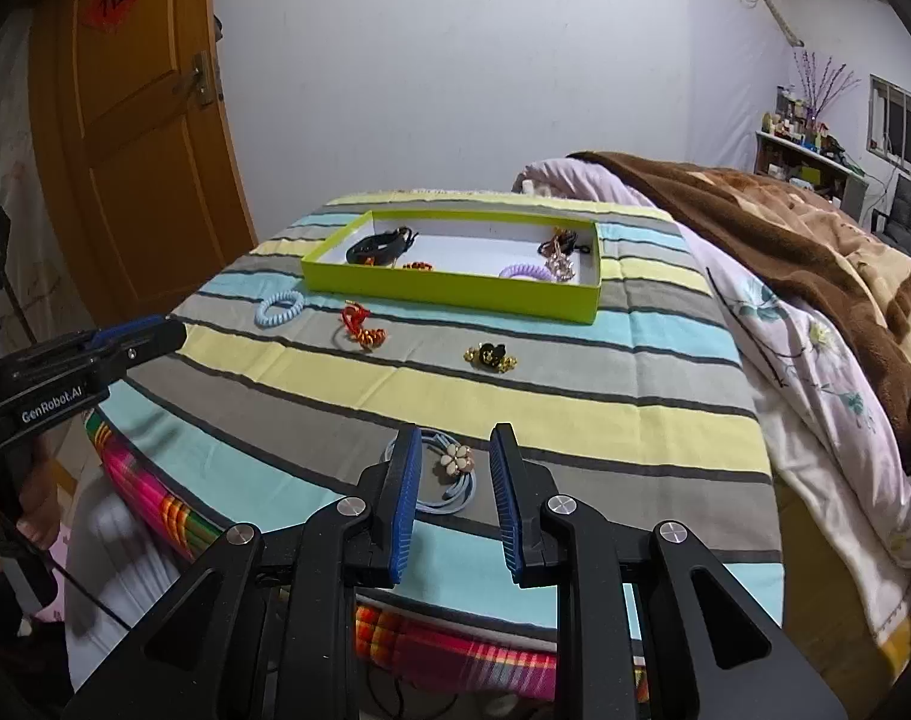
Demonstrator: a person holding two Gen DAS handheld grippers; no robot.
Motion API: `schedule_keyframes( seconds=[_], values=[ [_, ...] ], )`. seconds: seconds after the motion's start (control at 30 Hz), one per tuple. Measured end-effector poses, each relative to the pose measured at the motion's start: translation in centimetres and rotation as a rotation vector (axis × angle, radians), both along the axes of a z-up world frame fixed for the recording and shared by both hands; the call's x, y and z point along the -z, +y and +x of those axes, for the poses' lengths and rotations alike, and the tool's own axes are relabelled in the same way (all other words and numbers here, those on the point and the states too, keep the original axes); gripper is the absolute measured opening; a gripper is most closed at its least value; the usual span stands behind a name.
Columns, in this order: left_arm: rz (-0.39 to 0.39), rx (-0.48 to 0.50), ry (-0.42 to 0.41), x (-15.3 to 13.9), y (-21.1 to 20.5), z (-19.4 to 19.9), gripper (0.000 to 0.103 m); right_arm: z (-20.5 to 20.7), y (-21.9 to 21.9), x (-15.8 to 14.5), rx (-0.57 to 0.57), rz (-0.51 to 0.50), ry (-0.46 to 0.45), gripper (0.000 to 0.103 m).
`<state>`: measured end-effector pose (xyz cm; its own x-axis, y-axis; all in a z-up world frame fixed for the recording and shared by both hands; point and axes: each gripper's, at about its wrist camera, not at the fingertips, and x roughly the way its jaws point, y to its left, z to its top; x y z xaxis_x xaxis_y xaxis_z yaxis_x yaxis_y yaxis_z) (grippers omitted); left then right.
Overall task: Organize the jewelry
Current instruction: 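Grasp the red tassel cord with the left gripper while the right grasps the grey flower hair tie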
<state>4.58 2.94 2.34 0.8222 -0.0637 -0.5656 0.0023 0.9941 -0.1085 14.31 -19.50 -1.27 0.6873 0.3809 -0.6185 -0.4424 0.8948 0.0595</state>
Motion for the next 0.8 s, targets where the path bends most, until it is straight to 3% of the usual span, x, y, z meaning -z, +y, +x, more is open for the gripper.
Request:
schedule_keyframes(
  seconds=[0.8],
  values=[
    [-0.006, 0.031, 0.032, 1.3, -0.6, 3.7, 0.032, 3.7, 1.8, 4.7, -0.038, -0.077, 0.104, 0.024]
  ],
)
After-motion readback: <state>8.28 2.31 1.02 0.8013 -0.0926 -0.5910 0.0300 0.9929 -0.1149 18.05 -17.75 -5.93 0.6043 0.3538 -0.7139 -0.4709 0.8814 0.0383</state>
